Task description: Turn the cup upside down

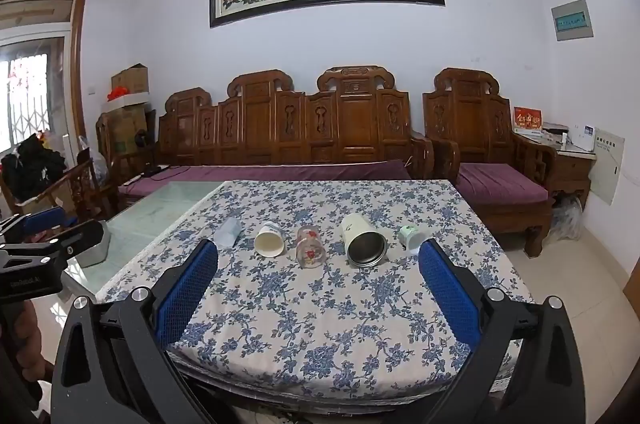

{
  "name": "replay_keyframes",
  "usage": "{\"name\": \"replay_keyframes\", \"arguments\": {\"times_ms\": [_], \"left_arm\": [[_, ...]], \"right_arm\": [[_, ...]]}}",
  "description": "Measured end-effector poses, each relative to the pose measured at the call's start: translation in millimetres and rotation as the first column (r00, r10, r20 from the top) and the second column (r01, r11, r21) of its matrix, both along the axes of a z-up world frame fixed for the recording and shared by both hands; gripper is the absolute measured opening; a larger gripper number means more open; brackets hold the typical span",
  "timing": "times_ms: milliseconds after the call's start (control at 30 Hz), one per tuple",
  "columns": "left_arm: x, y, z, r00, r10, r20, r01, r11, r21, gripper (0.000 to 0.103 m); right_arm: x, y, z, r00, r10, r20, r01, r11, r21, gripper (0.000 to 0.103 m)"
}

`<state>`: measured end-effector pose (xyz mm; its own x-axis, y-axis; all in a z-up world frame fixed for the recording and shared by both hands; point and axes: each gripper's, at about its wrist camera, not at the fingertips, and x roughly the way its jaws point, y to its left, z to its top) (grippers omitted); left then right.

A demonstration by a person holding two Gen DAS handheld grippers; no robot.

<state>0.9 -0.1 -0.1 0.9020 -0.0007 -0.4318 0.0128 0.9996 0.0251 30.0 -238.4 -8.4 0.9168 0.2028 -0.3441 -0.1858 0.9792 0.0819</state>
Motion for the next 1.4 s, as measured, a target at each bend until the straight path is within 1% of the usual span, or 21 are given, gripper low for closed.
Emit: {"name": "replay_keyframes", "arguments": {"times_ms": [67, 300, 367, 767, 900, 1100, 1167, 1400], "left_arm": [[-1, 0, 0, 1.0, 0.001, 0.012, -0.001, 1.0, -0.006, 0.096], [4, 0, 0, 1.0, -0.002, 0.004, 0.002, 1.0, 0.0, 0.096], [0, 0, 5, 1.0, -0.003, 0.015, 0.003, 1.0, -0.004, 0.096], [0, -3, 3, 1.0, -0.003, 0.024, 0.003, 1.0, -0.001, 0.096], [0, -3, 11, 1.0, -0.003, 0.026, 0.003, 1.0, 0.0, 0.096], [-2, -3, 10, 0.999, -0.003, 0.032, 0.003, 1.0, 0.0, 0.096], [-3, -4, 16, 0.999, -0.003, 0.033, 0.003, 1.0, 0.003, 0.096], [-4, -4, 17, 0.999, -0.001, 0.037, 0.001, 1.0, 0.003, 0.096]], "right_arm": [[0, -1, 0, 1.0, 0.0, 0.0, 0.0, 1.0, 0.003, 0.101], [-1, 0, 1, 1.0, 0.002, 0.004, -0.002, 1.0, -0.001, 0.101], [-1, 0, 0, 1.0, 0.002, 0.004, -0.002, 1.0, 0.0, 0.101], [-1, -2, -1, 1.0, 0.004, 0.005, -0.004, 1.0, 0.003, 0.101], [-4, -1, 0, 1.0, 0.004, 0.006, -0.004, 1.0, 0.004, 0.101], [-3, -1, 0, 1.0, 0.003, 0.007, -0.003, 1.0, 0.004, 0.101], [-3, -1, 0, 1.0, 0.004, 0.006, -0.004, 1.0, 0.004, 0.101], [-3, -1, -1, 1.0, 0.003, 0.006, -0.003, 1.0, 0.006, 0.101]]}}
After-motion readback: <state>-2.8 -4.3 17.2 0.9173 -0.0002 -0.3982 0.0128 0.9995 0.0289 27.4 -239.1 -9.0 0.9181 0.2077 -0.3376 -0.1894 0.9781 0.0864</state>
